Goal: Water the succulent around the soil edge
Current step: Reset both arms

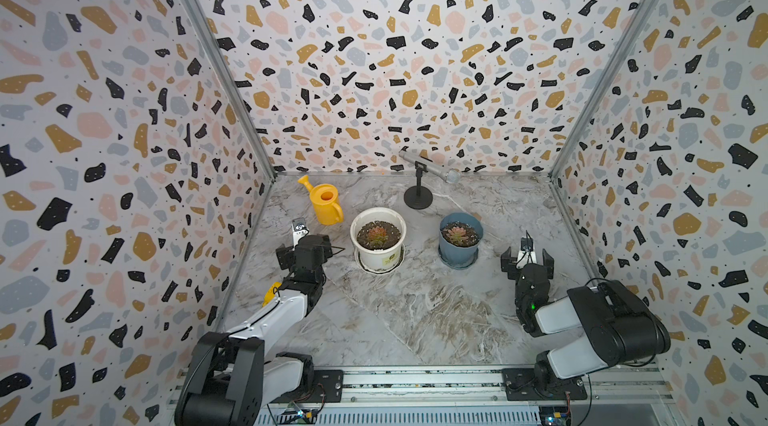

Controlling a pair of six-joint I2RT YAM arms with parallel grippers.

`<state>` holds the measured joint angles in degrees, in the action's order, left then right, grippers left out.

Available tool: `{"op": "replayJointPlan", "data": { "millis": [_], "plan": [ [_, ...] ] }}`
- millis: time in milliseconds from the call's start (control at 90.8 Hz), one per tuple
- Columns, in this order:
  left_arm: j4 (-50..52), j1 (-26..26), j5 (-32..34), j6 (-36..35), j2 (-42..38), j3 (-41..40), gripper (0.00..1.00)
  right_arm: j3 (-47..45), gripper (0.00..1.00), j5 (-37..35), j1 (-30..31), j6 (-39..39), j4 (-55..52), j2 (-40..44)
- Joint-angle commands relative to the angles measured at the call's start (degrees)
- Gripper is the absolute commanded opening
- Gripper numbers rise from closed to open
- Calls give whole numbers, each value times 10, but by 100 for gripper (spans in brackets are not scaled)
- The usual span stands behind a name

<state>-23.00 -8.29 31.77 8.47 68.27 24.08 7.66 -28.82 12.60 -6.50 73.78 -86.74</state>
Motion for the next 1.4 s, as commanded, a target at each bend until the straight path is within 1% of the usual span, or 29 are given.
{"op": "replayJointPlan", "data": {
  "millis": [0,143,253,330,396,462,529,573,639,705,749,837,903,958,1387],
  "plan": [
    [-81,3,-19,-24,9,-23,100,5,99,20,-2,-7,23,6],
    [-122,-3,-72,-57,31,-35,100,11,99,35,-4,-9,22,-5],
    [-142,-14,-114,-87,66,-33,100,15,99,62,-22,9,-2,-3],
    [-169,-18,-139,-102,85,-37,100,20,99,73,-34,17,4,-23],
    [-190,-18,-139,-105,97,-41,100,19,99,73,-35,13,22,-30],
    [-187,-18,-135,-102,102,-40,100,24,99,72,-35,21,-10,-17],
    [-207,-14,-136,-97,114,-45,100,40,99,69,-42,28,-35,-16],
    [-214,-9,-146,-96,121,-45,100,62,99,66,-46,34,-80,-12],
    [-203,6,-170,-88,123,-39,100,104,99,65,-50,47,-183,-2],
    [-200,11,-177,-86,124,-38,100,112,99,88,-68,59,-190,-9],
    [-201,12,-177,-86,124,-38,100,119,99,98,-74,66,-219,-1],
    [-204,12,-180,-86,121,-42,100,116,99,103,-78,65,-205,-5],
    [-231,11,-182,-90,127,-52,100,117,100,102,-79,67,-217,0],
    [-223,11,-183,-90,125,-51,100,114,100,101,-78,65,-201,-4],
    [-228,11,-182,-90,124,-54,100,114,100,102,-79,64,-204,-2]
  ]
}}
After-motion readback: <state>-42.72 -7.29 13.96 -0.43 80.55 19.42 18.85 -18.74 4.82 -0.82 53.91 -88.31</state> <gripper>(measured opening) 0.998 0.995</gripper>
